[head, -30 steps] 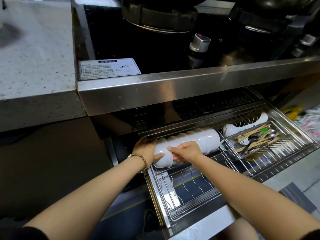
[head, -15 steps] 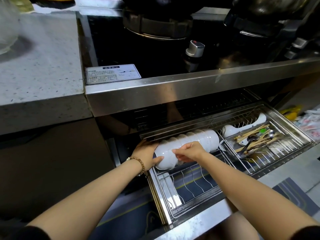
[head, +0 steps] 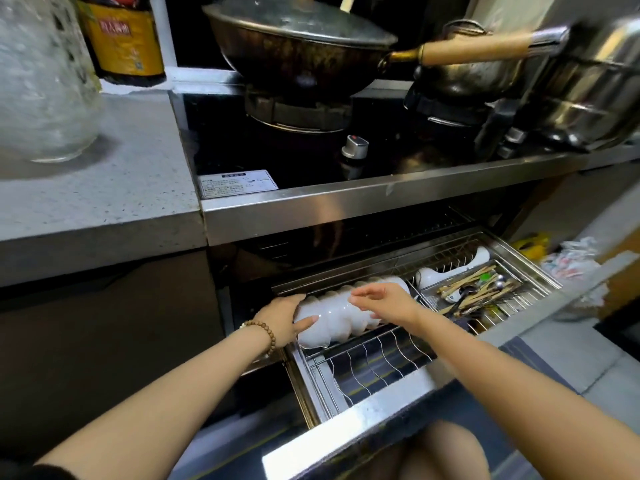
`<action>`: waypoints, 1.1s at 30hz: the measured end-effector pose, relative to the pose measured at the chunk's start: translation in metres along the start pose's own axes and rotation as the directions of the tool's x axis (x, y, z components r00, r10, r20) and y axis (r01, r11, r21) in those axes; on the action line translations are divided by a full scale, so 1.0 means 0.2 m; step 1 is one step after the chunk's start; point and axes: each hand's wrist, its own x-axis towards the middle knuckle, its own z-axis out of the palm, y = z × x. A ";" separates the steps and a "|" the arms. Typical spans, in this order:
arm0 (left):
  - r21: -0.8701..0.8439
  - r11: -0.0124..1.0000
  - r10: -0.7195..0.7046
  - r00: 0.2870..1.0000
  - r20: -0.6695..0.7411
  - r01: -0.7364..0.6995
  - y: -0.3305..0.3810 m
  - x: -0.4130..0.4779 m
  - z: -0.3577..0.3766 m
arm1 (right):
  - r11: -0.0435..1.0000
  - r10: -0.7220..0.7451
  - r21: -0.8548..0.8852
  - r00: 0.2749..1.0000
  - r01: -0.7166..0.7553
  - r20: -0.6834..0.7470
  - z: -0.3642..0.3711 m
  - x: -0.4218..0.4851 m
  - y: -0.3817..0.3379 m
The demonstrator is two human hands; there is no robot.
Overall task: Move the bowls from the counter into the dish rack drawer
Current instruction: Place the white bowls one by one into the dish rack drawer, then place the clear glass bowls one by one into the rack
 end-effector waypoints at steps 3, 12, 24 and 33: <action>-0.037 0.997 0.065 0.997 -0.039 -0.067 0.07 -0.06 -0.10 | 0.993 -0.111 -0.048 0.992 0.109 -0.057 -0.07 -0.11 -0.07; 0.054 0.915 0.397 0.870 -0.293 -0.400 0.40 -0.40 -0.62 | 0.895 -0.443 -0.136 0.878 0.424 -0.181 -0.28 -0.43 -0.50; 0.315 0.892 0.452 0.622 -0.639 -0.325 0.23 -0.92 -1.48 | 0.641 -0.743 -0.305 0.669 0.704 -0.019 -0.02 -0.49 -1.37; 0.251 0.966 0.239 0.584 -0.776 -0.061 -0.25 -1.06 -1.82 | 0.585 -0.781 -0.232 0.617 0.777 0.097 0.41 -0.26 -1.82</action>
